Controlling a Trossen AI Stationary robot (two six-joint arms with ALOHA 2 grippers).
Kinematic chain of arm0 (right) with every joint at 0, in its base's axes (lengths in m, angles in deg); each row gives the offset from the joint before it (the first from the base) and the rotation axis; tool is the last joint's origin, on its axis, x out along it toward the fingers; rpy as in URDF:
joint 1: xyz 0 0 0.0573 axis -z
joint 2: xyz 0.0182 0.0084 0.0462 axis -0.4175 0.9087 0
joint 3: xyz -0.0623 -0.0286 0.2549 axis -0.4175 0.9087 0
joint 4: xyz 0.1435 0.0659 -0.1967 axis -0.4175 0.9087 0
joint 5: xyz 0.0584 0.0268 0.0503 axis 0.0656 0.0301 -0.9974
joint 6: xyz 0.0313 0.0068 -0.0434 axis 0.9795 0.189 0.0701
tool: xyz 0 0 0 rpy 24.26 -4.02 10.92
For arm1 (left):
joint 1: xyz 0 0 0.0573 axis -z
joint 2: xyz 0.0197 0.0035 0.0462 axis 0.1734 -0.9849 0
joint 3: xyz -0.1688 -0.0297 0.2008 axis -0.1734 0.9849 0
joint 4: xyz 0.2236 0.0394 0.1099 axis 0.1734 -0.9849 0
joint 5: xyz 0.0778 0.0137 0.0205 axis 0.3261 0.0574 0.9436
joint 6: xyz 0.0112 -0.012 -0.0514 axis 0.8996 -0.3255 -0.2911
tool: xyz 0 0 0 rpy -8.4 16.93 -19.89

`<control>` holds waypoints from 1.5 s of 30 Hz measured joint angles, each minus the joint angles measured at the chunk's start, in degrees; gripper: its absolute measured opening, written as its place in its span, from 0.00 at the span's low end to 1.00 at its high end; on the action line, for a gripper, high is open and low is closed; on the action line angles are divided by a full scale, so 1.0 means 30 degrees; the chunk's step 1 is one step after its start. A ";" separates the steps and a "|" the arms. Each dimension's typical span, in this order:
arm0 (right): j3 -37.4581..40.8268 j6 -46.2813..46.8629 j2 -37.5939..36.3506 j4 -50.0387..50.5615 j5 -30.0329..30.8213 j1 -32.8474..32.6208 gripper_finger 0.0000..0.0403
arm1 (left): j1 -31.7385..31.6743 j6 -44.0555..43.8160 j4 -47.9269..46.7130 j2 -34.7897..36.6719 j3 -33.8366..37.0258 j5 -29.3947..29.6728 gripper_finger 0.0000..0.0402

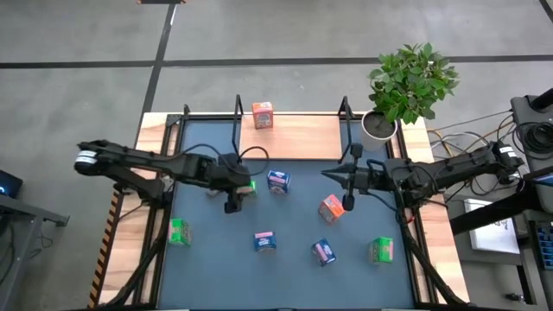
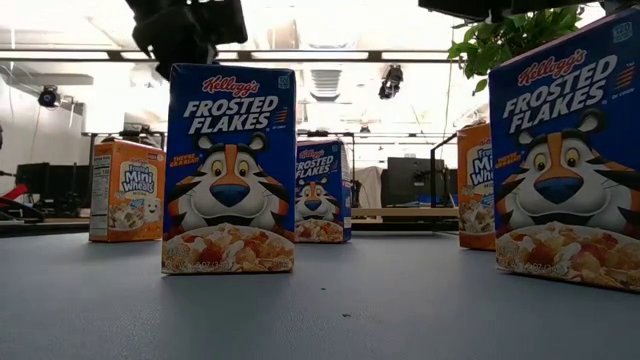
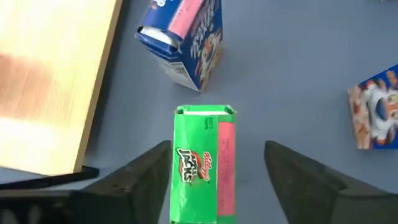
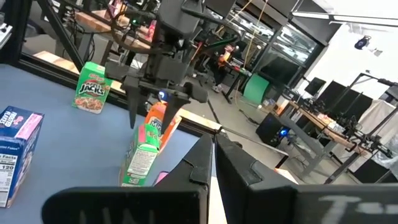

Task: Stack cereal on shelf
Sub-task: Put the center green cereal box on the shelf

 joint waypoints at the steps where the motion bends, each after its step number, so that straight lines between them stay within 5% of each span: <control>1: 0.0000 0.0007 0.0027 -0.0001 0.0007 0.0000 0.03 | -0.0001 0.0244 -0.0067 -0.0098 0.0000 0.0014 0.65; 13: 0.0015 0.0007 0.0164 0.0059 0.0060 0.0000 0.03 | -0.0023 0.1061 0.0090 -0.1185 0.0160 0.1228 0.63; 34: 0.0015 0.0038 0.0201 0.0062 0.0058 0.0000 0.03 | 0.0017 0.0463 -0.0063 -0.1519 0.0186 0.0904 0.35; 45: 0.0015 0.0199 0.0201 0.0062 0.0058 0.0007 0.03 | -0.0243 0.4185 -0.3164 -0.0911 -0.5169 0.0365 0.34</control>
